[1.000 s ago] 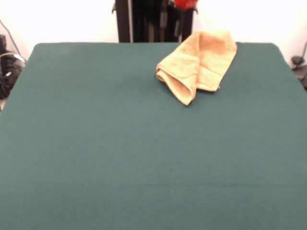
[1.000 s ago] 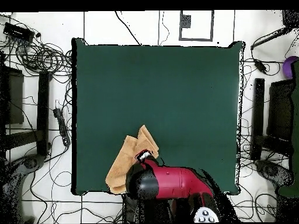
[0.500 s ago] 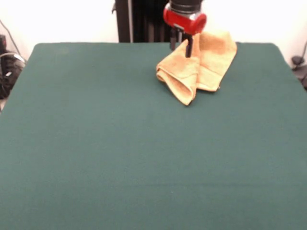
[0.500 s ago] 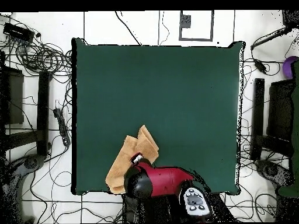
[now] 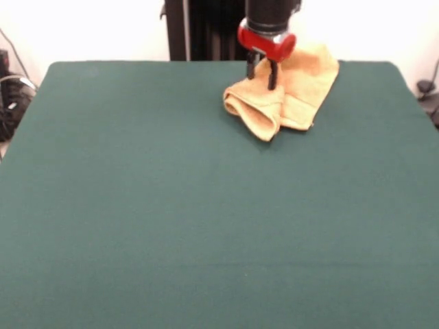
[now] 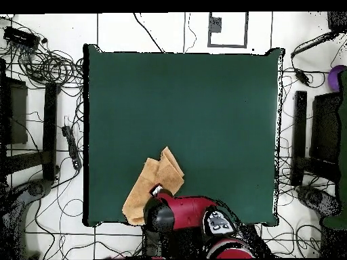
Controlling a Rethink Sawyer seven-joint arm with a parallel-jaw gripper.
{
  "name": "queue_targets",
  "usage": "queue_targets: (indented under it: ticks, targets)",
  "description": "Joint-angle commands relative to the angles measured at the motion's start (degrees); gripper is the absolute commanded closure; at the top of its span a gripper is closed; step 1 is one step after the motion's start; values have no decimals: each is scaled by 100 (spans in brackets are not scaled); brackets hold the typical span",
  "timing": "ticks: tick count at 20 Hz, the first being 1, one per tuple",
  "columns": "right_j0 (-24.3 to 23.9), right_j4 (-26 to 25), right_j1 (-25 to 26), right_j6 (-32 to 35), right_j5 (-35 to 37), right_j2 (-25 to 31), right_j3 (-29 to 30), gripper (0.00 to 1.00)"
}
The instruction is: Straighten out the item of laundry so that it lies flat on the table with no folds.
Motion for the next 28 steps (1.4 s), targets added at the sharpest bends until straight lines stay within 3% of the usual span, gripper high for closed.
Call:
queue_targets:
  ticks: [1, 7, 8, 12, 16, 18, 20, 25, 28]
  targets:
    - [447, 7, 1592, 444, -1395, -281, -907, 0]
    - [771, 449, 2070, 512, -2035, -490, -1043, 0]
    - [819, 504, 2095, 501, -2119, -527, -1044, 100]
    - [962, 583, 1877, 527, -2033, -560, -895, 100]
    - [793, 1025, 304, 911, -525, 222, 164, 100]
    - [1015, 1494, -391, 1065, 204, 387, 419, 100]
    - [1243, 1858, -766, 1152, 660, 402, 474, 100]
    - [1545, 2492, -1197, 1212, 1348, 400, 331, 100]
    - [1686, 2818, -1217, 1260, 1345, 454, 205, 100]
